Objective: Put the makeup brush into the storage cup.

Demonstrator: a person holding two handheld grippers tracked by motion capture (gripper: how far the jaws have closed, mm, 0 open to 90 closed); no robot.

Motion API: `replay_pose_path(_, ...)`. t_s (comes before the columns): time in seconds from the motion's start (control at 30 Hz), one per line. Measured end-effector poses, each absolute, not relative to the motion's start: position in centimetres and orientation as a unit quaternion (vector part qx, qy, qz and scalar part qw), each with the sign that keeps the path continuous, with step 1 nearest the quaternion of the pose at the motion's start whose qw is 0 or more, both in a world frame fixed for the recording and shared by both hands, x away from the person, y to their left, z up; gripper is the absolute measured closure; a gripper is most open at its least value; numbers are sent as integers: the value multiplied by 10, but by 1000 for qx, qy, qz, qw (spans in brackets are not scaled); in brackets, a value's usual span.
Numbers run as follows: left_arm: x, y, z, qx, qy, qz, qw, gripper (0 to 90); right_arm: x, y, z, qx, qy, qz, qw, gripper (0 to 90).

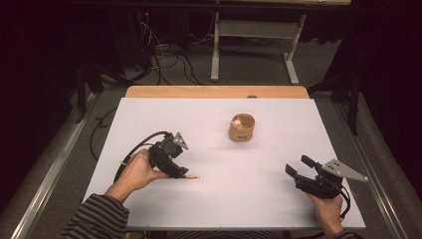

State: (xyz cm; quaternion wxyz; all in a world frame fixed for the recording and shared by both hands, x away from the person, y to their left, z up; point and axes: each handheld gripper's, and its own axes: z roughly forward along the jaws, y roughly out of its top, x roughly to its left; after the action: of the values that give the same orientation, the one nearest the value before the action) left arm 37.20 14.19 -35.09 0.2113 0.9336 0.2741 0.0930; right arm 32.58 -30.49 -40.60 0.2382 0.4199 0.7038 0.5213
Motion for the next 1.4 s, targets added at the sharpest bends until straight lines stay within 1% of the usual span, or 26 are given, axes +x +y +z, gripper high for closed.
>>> replay_pose_path(0.53,375,137,-367,946,275,74,153,395,326,-305,-406,420,703,522,238,289)
replay_pose_path(0.97,376,138,-379,952,270,71,125,412,326,-305,-406,420,703,523,236,290)
replay_pose_path(1.4,377,140,-388,953,277,60,104,461,326,-305,-406,418,704,524,235,290)
